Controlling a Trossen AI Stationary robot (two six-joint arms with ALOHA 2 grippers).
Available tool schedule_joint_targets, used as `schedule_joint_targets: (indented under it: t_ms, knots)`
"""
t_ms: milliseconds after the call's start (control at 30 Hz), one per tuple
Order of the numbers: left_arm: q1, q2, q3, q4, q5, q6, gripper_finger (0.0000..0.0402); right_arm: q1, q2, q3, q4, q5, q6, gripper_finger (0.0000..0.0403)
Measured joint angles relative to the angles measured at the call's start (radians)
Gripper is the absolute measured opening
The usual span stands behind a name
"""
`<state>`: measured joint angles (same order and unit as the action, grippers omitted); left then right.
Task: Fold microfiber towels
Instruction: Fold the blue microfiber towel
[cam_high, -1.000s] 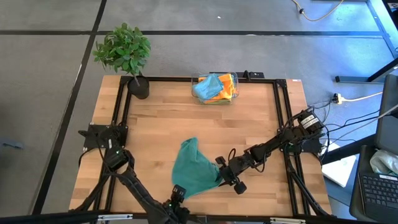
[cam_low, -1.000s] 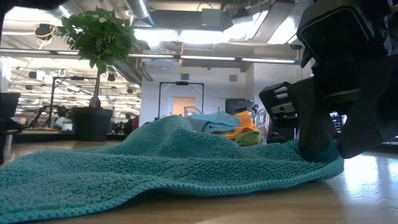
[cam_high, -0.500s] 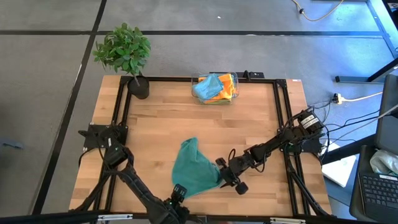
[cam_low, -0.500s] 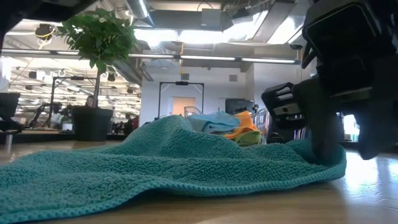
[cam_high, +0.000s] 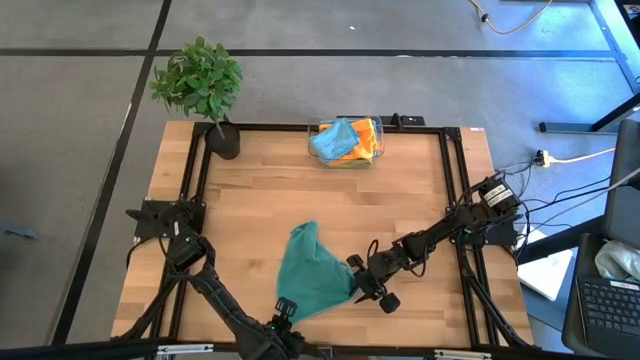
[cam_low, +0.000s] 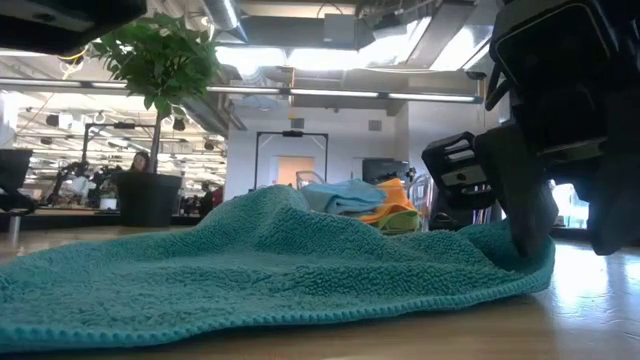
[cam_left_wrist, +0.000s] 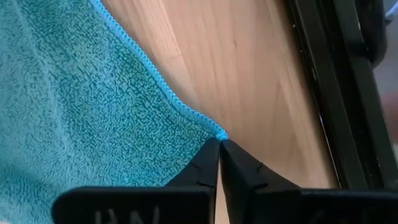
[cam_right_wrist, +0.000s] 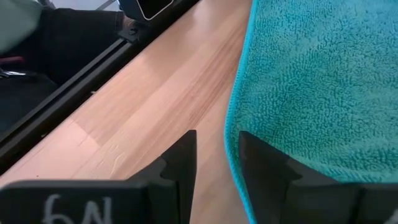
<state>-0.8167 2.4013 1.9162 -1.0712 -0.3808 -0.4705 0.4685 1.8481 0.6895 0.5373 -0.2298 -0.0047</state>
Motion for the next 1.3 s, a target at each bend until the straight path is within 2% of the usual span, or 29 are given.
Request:
schedule_joint_targets:
  t_ms: [333, 600, 767, 933, 1067, 1167, 1300]
  knots:
    - [-0.006, 0.018, 0.076, -0.055, -0.105, -0.067, 0.0001, 0.002, 0.000, 0.000, 0.009, 0.000, -0.029, 0.0121]
    - [0.000, 0.017, 0.079, -0.078, -0.102, -0.054, 0.0000, 0.002, -0.004, 0.001, 0.016, 0.000, -0.041, 0.0121]
    - [0.010, 0.016, 0.079, -0.119, -0.094, -0.048, 0.0000, 0.002, -0.067, 0.001, -0.052, 0.008, -0.122, 0.0121]
    - [0.009, 0.014, 0.080, -0.127, -0.083, -0.072, 0.0000, 0.006, -0.138, 0.002, -0.190, 0.099, -0.199, 0.0137]
    - [0.005, 0.014, 0.084, -0.130, -0.064, -0.128, 0.0000, 0.033, -0.146, 0.001, -0.318, 0.164, -0.325, 0.0167]
    - [-0.004, 0.013, 0.131, -0.166, -0.050, -0.144, 0.0000, 0.071, -0.146, 0.001, -0.329, 0.192, -0.399, 0.0191]
    - [-0.017, 0.010, 0.227, -0.239, -0.071, -0.175, 0.0000, 0.125, -0.152, 0.001, -0.315, 0.377, -0.500, 0.0210]
